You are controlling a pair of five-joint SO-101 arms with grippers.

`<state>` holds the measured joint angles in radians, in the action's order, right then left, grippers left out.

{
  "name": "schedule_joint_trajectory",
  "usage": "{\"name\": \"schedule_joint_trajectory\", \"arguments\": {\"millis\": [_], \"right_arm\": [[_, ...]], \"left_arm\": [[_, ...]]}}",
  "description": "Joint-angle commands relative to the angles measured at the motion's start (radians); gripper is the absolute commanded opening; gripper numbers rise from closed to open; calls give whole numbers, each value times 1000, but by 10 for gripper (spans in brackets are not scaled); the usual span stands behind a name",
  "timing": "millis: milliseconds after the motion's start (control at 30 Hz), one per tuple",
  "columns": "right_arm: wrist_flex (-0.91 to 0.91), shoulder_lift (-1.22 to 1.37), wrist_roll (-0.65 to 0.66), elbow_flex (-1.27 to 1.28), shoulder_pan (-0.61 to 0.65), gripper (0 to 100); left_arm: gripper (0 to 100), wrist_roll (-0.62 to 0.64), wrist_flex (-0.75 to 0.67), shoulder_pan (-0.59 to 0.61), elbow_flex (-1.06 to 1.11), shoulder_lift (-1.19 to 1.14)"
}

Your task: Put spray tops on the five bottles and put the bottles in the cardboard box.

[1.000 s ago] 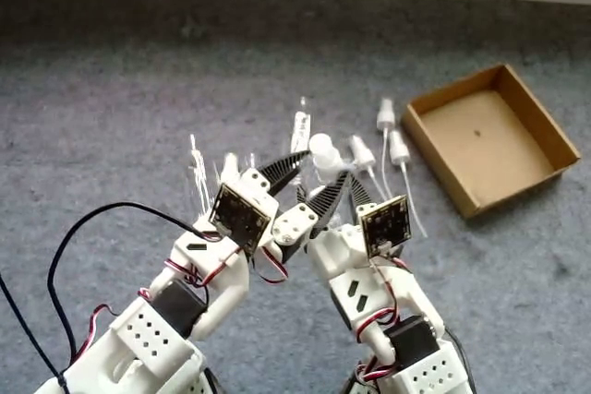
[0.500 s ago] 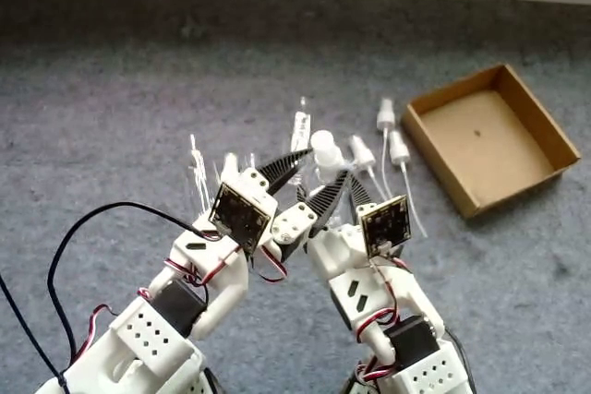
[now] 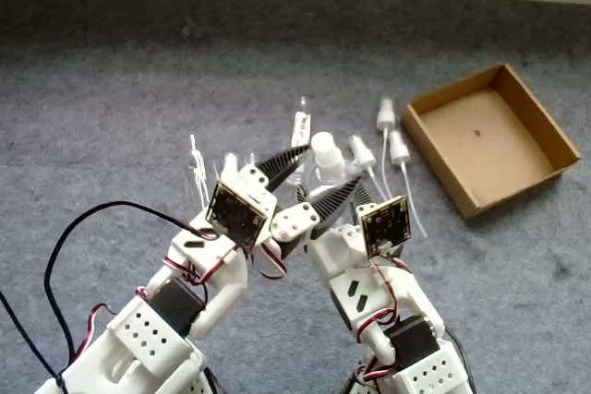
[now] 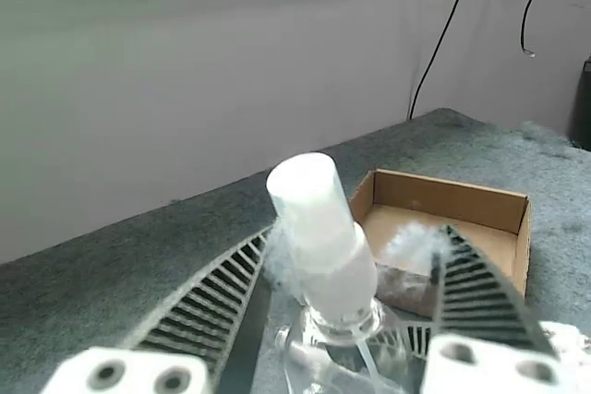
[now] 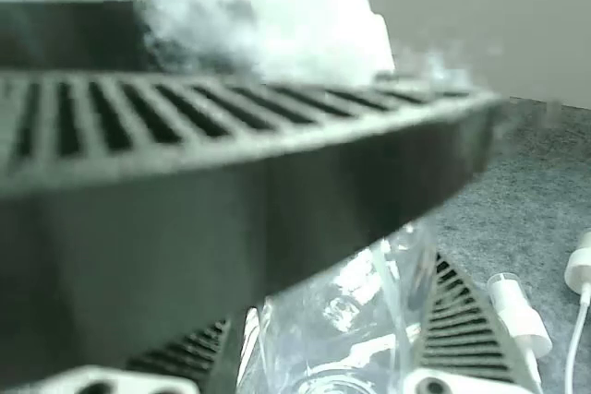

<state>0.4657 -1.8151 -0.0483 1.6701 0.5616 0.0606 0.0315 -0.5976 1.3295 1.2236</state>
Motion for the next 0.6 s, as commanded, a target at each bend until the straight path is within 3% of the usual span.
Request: {"name": "schedule_joint_trajectory", "arguments": {"millis": [0, 333, 567], "right_arm": [[-2, -12, 0, 104, 5, 200], [-2, -12, 0, 105, 7, 200], [-2, -12, 0, 105, 7, 200]], "left_arm": [[266, -6, 71, 4, -91, 4], [266, -5, 114, 19, -120, 12], [266, -5, 112, 93, -117, 12]]}}
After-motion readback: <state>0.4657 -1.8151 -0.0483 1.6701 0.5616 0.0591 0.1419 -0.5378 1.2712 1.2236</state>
